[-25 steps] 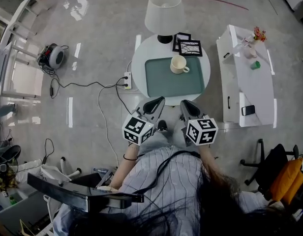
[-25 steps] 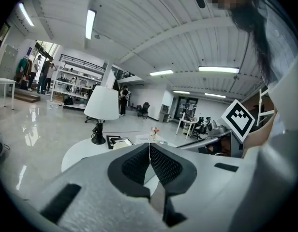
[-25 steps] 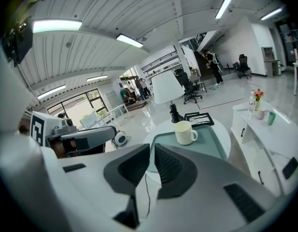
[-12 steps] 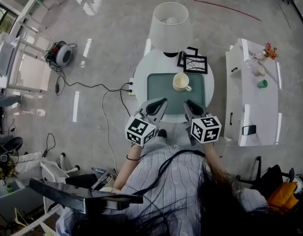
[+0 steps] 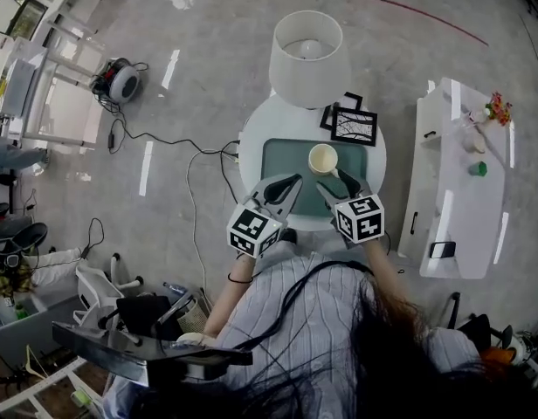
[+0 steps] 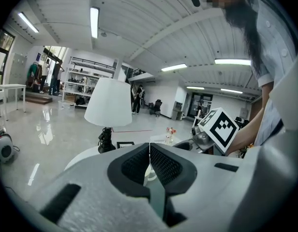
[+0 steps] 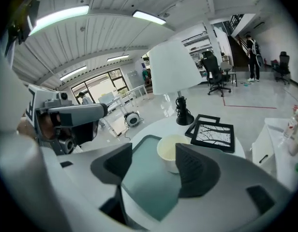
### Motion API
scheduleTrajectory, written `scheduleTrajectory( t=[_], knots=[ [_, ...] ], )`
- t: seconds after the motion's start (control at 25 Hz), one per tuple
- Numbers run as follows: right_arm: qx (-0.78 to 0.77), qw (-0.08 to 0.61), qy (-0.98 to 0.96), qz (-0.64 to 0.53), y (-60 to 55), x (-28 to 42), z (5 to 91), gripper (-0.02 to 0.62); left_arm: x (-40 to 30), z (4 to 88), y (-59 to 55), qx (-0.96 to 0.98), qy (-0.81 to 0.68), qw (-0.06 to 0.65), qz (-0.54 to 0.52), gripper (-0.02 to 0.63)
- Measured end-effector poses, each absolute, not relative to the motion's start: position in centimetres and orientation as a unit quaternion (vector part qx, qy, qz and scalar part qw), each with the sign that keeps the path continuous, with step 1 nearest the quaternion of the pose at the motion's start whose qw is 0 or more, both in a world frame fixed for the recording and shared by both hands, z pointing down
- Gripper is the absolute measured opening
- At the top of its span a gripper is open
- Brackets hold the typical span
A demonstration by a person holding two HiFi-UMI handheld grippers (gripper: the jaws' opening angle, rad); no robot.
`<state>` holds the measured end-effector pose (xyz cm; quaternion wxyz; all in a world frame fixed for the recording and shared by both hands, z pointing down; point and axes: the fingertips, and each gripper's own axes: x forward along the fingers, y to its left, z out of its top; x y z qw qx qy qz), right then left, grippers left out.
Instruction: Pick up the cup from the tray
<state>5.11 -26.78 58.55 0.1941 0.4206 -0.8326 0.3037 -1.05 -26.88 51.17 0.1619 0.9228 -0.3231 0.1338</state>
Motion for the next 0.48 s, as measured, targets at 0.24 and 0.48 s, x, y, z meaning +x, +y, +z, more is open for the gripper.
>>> scheduleTrajectory(
  t=[0.24, 0.48],
  knots=[
    [0.404, 0.225, -0.845, 0.269, -29.1, 5.1, 62.1, 0.367, 0.4, 51.7, -27.8, 0.921, -0.322, 0.170, 0.140, 0.014],
    [0.390, 0.276, -0.842, 0.250, -31.1, 4.7, 66.1, 0.397, 1.4, 52.4, -28.2, 0.918, -0.322, 0.180, 0.146, 0.014]
  ],
)
